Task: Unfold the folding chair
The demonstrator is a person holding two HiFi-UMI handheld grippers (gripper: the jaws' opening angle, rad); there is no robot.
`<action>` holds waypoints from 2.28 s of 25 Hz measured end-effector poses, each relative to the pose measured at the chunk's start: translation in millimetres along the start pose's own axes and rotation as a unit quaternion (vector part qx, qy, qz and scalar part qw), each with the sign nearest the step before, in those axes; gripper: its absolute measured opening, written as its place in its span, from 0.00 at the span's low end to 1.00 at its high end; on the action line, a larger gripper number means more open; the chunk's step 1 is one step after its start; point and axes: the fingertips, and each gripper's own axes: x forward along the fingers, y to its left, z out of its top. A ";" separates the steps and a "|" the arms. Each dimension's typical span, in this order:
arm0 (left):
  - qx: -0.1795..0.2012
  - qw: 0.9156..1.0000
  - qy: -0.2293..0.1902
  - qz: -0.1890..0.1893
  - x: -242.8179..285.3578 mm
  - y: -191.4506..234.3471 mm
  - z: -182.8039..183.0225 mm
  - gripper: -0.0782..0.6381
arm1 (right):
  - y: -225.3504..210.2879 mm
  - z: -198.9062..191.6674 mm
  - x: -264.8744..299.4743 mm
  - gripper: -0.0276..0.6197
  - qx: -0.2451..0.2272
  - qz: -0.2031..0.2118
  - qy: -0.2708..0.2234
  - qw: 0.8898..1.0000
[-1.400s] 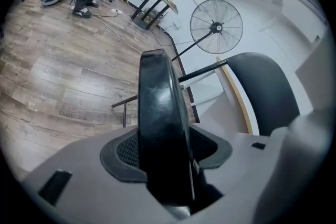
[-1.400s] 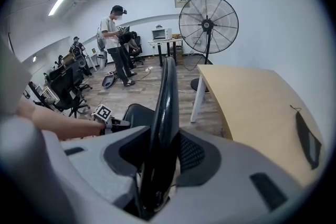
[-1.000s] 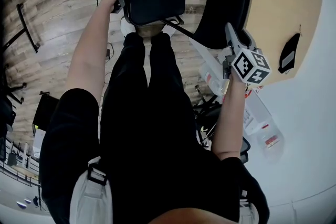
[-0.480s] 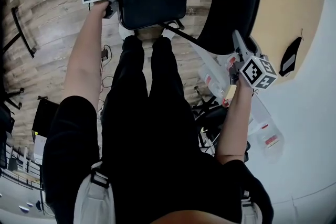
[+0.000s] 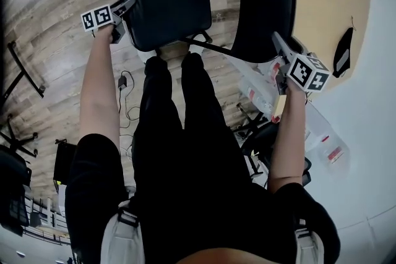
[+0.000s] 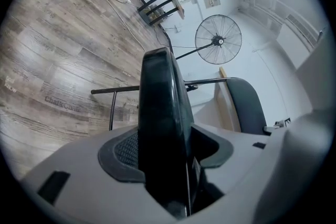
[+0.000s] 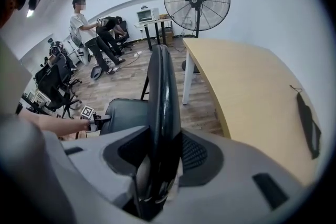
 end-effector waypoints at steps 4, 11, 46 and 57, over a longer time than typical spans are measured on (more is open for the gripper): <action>-0.004 1.000 0.002 -0.004 2.4 14.9 0.4 0.46 | -12.2 -3.2 12.8 0.29 0.005 -0.005 0.011 1.000; -0.013 1.000 0.001 -0.003 4.4 38.3 -3.0 0.47 | -32.3 -11.3 34.4 0.31 0.015 -0.015 0.039 0.999; -0.035 0.995 -0.049 0.077 -16.3 107.7 -12.7 0.54 | 13.8 -27.2 50.8 0.32 -0.018 0.014 0.021 1.000; 0.038 0.988 -0.033 0.145 -94.0 31.9 -22.1 0.58 | 24.2 10.5 10.3 0.44 -0.029 -0.007 -0.068 0.997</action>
